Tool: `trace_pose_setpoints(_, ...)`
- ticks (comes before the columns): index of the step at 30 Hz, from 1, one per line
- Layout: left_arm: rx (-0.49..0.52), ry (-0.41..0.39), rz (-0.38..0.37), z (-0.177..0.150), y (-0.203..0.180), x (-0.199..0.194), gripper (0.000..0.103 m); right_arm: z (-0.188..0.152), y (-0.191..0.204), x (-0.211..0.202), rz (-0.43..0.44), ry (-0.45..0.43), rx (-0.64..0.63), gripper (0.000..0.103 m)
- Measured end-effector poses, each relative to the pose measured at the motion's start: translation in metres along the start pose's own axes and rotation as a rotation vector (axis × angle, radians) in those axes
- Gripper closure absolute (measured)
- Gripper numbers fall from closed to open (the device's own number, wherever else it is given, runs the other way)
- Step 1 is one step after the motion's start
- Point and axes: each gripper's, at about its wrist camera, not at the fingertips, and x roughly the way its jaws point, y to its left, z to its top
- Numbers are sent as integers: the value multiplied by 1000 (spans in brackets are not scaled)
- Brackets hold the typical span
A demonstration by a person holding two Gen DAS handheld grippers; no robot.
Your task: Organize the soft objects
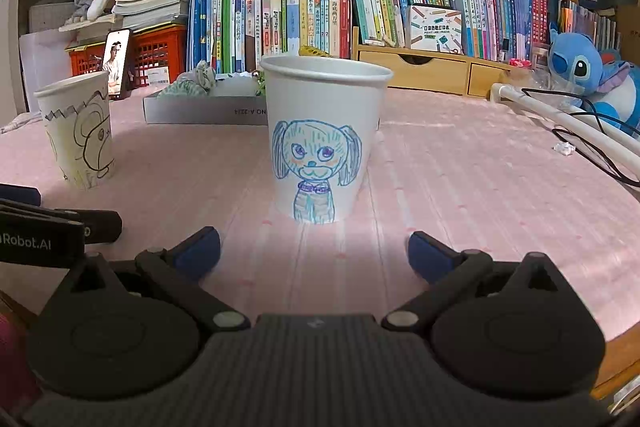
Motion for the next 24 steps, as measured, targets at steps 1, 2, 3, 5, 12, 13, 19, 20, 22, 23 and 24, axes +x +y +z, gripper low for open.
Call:
trace_pose_setpoints(1,0,2,1,0,0,0,0,0,0,0,0,0,0,0)
trace_pose_setpoints(2,-1,4,1,0,0,1,0,0,0,0,0,0,0,0)
trace_pose_setpoints(3,-1,5,2,1,0,1,0,0,0,0,0,1,0,0)
trace_pose_setpoints(5,0,6,4,0,0,1,0,0,0,0,0,2,0,0)
trace_pose_setpoints(12,0,6,3,0,0,1,0,0,0,0,1,3,0,0)
trace_pose_setpoints(13,0,6,2,0,0,1,0,0,0,0,1,4,-1,0)
trace_pose_setpoints(19,-1,6,2,0,0,1,0,-1,-1,1,1,4,-1,0)
trace_pose_setpoints(20,-1,6,2,0,0,1,0,-1,-1,0,1,4,-1,0)
trace_pose_setpoints(22,-2,6,2,0,0,1,0,-1,-1,1,2,4,-1,0)
trace_pose_setpoints(23,-1,6,2,0,0,1,0,0,-1,1,1,4,-1,0)
trace_pose_setpoints(24,-1,6,2,0,0,1,0,0,-1,1,1,4,-1,0)
